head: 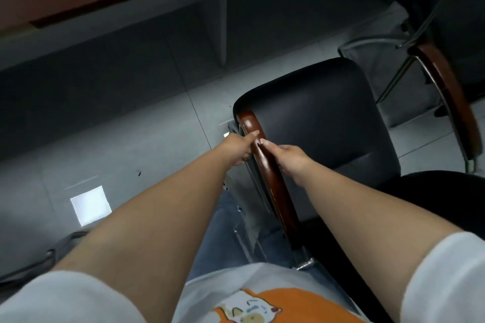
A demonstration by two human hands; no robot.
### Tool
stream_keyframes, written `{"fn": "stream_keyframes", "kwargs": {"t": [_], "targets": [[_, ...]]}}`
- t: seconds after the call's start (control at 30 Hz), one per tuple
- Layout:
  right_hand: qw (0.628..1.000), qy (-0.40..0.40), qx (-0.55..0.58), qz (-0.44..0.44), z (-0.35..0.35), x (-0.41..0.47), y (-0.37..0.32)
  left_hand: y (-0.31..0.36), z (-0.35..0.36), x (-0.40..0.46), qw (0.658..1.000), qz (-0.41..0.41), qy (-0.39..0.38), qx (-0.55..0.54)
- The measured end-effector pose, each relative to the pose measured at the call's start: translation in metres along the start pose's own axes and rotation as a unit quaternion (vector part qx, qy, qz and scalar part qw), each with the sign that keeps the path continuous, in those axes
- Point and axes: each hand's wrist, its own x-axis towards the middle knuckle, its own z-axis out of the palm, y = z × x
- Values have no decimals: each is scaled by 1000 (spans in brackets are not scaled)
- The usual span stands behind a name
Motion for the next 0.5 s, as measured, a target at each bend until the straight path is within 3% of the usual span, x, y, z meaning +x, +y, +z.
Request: {"fn": "stream_keyframes", "kwargs": {"t": [0.33,0.5], "targets": [[997,-49,-12,55,-4,17,30,-26,27,17,988,-15,28,-154],[998,-39,-40,39,-3,18,34,-25,30,16,986,-7,31,-161]]}}
